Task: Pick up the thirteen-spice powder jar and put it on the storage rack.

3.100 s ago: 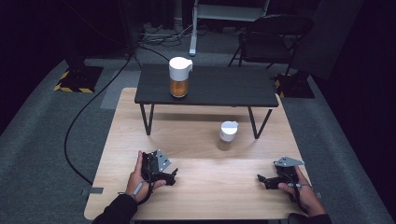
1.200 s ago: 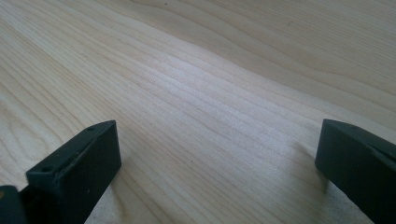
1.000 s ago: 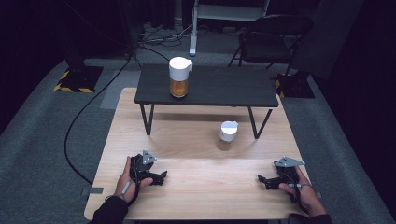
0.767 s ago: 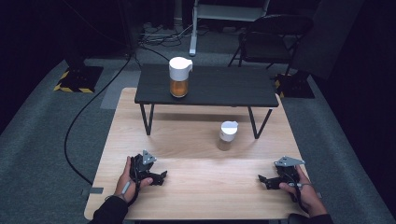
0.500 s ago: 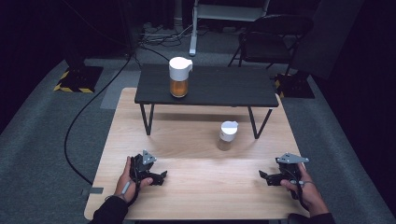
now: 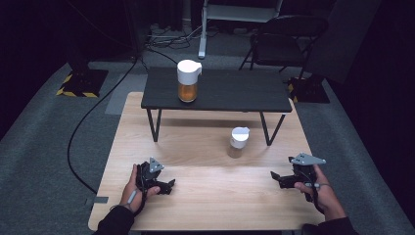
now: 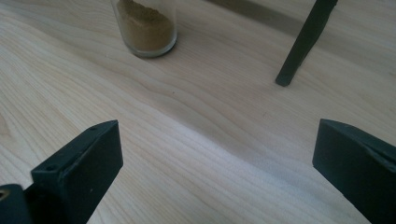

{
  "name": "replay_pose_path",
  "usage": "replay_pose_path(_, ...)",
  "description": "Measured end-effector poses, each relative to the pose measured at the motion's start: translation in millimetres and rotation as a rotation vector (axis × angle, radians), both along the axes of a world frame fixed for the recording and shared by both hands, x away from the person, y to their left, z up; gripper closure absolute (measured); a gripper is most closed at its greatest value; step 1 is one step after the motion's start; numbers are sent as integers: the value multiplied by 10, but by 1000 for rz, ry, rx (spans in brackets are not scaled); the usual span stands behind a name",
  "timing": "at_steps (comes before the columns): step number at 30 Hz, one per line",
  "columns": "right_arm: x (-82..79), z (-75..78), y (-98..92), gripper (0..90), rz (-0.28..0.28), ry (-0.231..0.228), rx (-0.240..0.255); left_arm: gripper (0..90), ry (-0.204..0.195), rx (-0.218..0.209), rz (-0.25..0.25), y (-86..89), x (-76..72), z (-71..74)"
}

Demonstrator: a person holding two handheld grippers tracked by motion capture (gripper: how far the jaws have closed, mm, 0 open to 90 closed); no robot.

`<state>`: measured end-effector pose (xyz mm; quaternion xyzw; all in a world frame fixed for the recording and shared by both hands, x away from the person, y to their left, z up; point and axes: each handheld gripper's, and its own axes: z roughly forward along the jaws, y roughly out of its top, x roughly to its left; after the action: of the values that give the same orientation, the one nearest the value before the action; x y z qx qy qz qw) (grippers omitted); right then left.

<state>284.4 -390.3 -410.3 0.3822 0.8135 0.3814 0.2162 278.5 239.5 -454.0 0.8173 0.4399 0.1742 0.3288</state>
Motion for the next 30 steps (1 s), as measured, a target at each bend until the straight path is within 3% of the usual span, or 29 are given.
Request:
replay_pose_path(14,144,119,156,17,40,-33,16,4,0,0,0,0,0,0)
replay_pose_path(30,368,98,363,16,46,-58,31,4,-1,1,2,-3,-3,-1)
